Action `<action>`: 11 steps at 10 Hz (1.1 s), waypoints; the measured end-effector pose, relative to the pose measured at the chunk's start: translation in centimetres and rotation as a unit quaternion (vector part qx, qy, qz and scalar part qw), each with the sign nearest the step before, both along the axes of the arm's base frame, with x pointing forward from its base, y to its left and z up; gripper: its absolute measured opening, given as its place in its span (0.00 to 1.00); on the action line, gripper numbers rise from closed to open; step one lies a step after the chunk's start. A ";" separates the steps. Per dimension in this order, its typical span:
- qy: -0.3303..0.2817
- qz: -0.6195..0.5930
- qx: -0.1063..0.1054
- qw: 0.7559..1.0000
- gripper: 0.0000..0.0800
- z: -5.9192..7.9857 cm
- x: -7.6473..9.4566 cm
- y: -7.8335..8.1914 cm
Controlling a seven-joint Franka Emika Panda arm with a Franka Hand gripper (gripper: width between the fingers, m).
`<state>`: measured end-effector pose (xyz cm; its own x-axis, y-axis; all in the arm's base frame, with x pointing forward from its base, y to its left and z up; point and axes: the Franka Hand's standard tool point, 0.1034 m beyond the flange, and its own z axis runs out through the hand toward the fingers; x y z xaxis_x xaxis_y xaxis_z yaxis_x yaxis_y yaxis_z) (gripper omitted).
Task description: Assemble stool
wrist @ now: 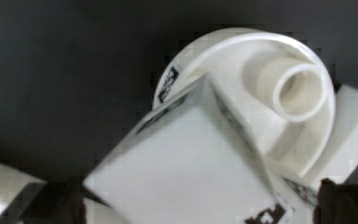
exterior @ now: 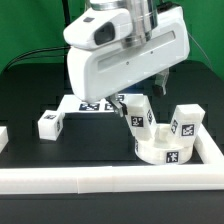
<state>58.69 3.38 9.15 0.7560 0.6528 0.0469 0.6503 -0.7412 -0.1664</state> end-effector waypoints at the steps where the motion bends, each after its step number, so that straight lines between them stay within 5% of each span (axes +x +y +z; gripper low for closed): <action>1: -0.003 0.031 -0.002 1.000 0.81 0.0 0.0 -0.3; 3: -0.003 0.030 -0.002 1.000 0.81 -0.2 -0.2 -0.2; 4: -0.004 0.030 -0.002 1.000 0.66 -0.3 -0.2 -0.2; 5: -0.003 0.030 -0.002 1.000 0.66 -0.3 -0.3 -0.3; 6: -0.003 0.029 -0.002 1.000 0.49 -0.3 -0.2 -0.4; 7: -0.004 0.029 -0.002 1.000 0.42 -0.2 -0.2 -0.4; 11: 0.002 -0.012 -0.005 1.000 0.42 -0.2 -0.2 -0.4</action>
Offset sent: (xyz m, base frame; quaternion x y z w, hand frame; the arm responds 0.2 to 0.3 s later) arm -0.0065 0.0070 -0.0023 -0.0054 0.0109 0.0086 0.9999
